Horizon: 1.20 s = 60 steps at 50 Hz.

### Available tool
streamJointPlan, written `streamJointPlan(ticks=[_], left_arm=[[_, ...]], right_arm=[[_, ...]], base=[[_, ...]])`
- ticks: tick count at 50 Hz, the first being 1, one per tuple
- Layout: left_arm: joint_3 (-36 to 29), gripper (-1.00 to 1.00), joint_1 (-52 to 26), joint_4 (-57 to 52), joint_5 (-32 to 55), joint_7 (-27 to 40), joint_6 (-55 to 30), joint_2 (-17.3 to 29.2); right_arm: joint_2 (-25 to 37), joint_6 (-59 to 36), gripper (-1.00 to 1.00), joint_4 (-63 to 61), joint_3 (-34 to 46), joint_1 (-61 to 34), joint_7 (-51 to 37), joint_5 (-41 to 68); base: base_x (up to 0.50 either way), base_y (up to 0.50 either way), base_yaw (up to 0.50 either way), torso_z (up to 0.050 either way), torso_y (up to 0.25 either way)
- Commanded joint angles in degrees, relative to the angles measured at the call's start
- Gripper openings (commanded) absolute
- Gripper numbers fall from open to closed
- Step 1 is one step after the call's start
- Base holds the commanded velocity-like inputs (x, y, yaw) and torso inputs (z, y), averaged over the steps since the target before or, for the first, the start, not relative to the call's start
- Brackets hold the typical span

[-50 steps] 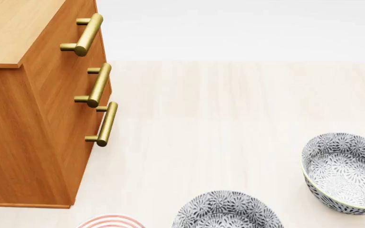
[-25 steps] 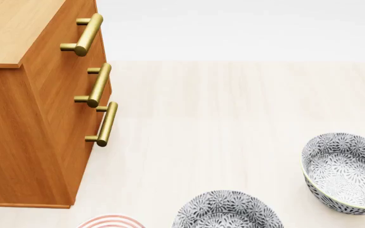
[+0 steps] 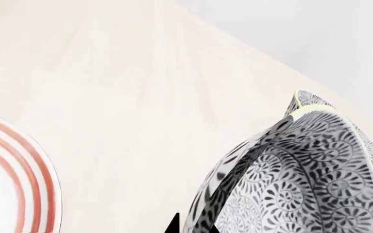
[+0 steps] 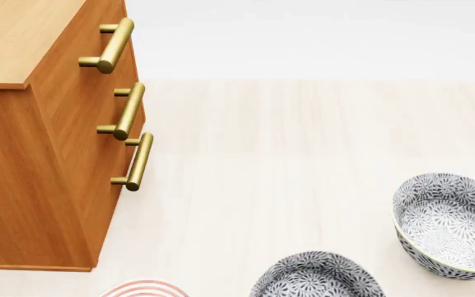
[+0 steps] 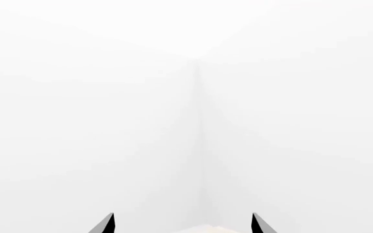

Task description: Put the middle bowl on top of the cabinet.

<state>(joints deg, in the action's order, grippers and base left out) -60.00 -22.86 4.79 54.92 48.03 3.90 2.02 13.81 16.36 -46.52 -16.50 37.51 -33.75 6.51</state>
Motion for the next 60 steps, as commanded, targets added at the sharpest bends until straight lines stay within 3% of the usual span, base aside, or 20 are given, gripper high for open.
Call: streamJointPlan(ticks=[1,22,34,37,45,53,57,60], left_arm=[[-1.28,-1.00,0.06,-4.28,-3.37,2.69,4.81,2.22],[-3.78,-1.00,-2.83,-11.30,-11.20,7.93,3.32,4.92],[-5.29,-1.00,-5.19,-20.59,-15.17,12.24,0.26,7.34],[-5.54,-1.00,-6.44,-24.59,-11.94,9.46,0.27,8.07],[-5.90,-1.00,-13.88,-38.38,-8.21,13.72,-8.10,10.37],[-2.10,-1.00,-23.45,-48.32,-0.43,17.28,-13.60,12.39],[3.25,-1.00,-30.84,-51.95,15.31,18.04,-13.29,13.62],[5.95,-1.00,-37.86,-54.24,22.17,21.01,-14.57,14.56]], right_arm=[[0.17,0.02,1.00,-0.21,-0.09,0.00,-0.14,0.04],[0.45,-1.14,1.00,0.02,1.39,-1.96,-0.60,-0.69],[0.34,-0.83,1.00,-0.29,1.45,-1.78,-1.03,-1.01],[0.34,-0.60,1.00,-0.23,1.31,-1.67,-1.16,-0.94],[0.21,-0.77,1.00,-0.38,1.84,-1.93,-1.40,-1.48],[-0.27,-1.25,1.00,-0.68,2.61,-2.50,-1.89,-2.50],[-0.73,-2.07,1.00,-0.93,3.74,-3.25,-2.16,-3.75],[-1.28,-4.44,1.00,-1.93,5.33,-4.74,-2.47,-5.35]], base=[[0.00,0.00,0.00,0.023,0.250],[0.00,0.00,0.00,0.029,0.250],[0.00,0.00,0.00,0.032,0.248],[0.00,0.00,0.00,0.032,0.250],[0.00,0.00,0.00,0.033,0.248],[0.00,0.00,0.00,0.033,0.248],[0.00,0.00,0.00,0.024,0.158],[0.00,0.00,0.00,0.000,0.000]])
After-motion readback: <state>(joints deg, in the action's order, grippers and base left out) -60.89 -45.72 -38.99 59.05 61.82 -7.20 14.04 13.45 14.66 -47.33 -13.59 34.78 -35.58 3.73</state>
